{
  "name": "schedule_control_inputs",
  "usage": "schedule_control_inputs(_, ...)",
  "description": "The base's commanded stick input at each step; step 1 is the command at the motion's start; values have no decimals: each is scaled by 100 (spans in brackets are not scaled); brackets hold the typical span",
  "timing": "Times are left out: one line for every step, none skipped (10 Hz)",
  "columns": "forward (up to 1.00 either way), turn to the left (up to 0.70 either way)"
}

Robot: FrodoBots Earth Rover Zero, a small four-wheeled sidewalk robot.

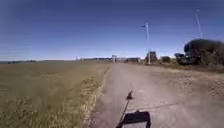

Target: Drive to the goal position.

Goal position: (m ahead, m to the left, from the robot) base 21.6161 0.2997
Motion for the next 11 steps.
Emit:
schedule_control_inputs(100, -29)
schedule_control_inputs(100, -14)
schedule_control_inputs(100, 0)
schedule_control_inputs(100, 0)
schedule_control_inputs(100, 0)
schedule_control_inputs(100, 0)
schedule_control_inputs(100, 0)
schedule_control_inputs(100, 0)
schedule_control_inputs(100, 0)
schedule_control_inputs(100, 0)
schedule_control_inputs(100, 0)
